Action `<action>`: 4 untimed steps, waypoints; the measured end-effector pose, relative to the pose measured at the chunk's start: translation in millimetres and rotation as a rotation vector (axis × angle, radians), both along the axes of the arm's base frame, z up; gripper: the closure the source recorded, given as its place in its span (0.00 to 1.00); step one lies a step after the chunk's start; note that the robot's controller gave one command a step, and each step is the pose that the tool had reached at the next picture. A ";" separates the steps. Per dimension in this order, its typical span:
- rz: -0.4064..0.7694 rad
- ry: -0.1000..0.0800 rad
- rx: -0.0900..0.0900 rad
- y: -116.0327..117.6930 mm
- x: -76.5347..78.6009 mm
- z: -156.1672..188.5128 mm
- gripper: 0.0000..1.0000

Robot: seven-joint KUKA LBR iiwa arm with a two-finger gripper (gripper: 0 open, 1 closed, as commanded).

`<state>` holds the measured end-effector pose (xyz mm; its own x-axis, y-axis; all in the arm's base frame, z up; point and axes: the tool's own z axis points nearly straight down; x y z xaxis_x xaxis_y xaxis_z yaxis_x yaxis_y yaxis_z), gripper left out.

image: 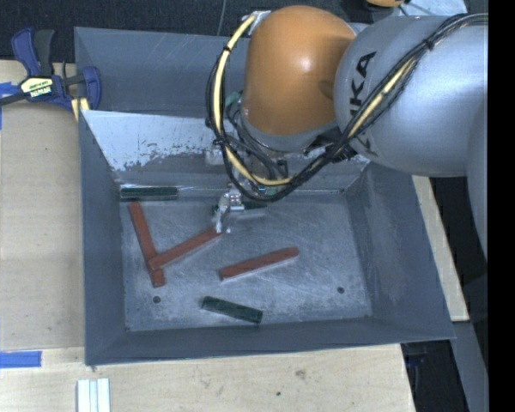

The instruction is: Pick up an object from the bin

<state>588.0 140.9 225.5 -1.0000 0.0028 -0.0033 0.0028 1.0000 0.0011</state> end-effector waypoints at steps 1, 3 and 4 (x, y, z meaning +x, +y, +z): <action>0.000 0.000 0.000 0.0 0.0 0.0 0.00; 0.035 -0.002 0.000 -18.8 -9.2 -104.6 0.00; 0.306 -0.021 0.002 -1.4 3.3 -147.2 1.00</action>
Offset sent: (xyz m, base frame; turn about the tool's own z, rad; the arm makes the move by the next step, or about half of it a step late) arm -0.0289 -0.0121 -0.1245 -0.0134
